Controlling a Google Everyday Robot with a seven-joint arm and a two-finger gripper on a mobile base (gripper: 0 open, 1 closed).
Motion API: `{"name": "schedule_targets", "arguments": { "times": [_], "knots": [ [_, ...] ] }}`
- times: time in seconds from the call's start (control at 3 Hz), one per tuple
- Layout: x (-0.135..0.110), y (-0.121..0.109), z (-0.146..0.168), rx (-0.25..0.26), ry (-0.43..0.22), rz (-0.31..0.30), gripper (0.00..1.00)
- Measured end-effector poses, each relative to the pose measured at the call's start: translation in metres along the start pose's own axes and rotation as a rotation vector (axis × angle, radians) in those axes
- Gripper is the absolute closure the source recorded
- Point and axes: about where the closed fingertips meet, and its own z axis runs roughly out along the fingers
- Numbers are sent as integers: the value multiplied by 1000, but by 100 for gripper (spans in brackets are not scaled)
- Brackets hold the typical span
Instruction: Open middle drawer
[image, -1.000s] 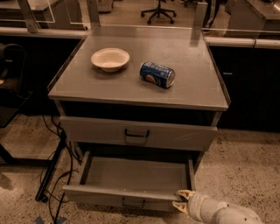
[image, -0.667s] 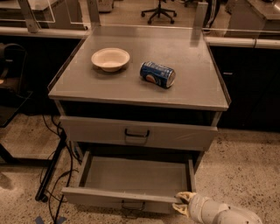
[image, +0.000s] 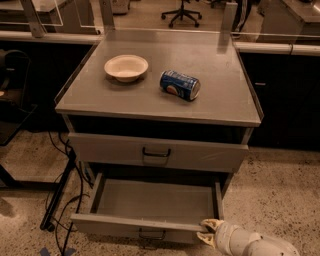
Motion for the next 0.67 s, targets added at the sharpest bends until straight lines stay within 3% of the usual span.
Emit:
{"name": "schedule_targets", "arguments": {
  "times": [0.67],
  "knots": [
    [0, 0, 0, 0, 0, 0, 3]
  ]
}}
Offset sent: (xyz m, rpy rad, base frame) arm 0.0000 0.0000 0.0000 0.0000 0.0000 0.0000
